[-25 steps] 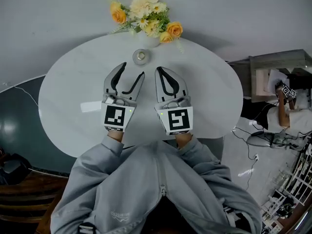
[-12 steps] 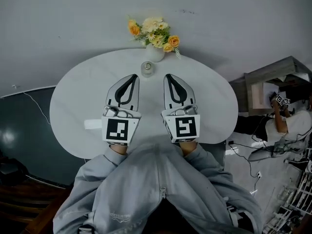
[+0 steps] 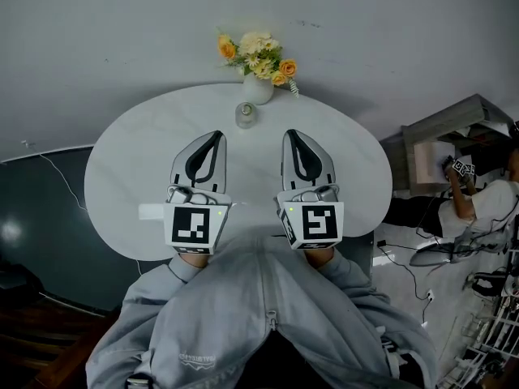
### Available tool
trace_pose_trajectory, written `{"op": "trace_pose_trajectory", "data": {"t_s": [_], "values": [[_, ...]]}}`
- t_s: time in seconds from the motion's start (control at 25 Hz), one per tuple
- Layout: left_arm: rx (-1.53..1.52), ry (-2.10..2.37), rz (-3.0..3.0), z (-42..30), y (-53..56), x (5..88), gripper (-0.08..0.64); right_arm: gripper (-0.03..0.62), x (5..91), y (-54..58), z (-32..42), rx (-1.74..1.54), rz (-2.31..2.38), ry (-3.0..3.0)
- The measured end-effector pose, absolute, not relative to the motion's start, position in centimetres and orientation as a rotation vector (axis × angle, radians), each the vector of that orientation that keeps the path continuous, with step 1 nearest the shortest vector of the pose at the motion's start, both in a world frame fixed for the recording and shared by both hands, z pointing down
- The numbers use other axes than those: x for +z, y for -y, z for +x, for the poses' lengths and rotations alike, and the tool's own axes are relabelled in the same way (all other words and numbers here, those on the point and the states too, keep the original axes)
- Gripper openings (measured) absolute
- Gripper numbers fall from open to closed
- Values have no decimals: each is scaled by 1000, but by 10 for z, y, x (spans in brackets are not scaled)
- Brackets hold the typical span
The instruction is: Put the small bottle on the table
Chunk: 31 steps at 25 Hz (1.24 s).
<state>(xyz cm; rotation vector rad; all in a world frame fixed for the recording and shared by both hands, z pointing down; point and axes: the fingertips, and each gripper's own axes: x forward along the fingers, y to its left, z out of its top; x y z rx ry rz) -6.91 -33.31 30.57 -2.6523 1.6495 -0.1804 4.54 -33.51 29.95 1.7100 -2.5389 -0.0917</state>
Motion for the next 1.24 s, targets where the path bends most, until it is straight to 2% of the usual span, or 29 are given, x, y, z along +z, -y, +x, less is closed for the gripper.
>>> {"op": "trace_pose_trajectory", "data": {"t_s": [0.76, 1.24], "values": [[-207, -1637, -2673, -68, 311, 316, 8, 26, 313, 312, 44, -48, 1654, 2545], [-100, -1621, -2673, -65, 310, 309, 8, 26, 316, 309, 42, -53, 1660, 2546]]}}
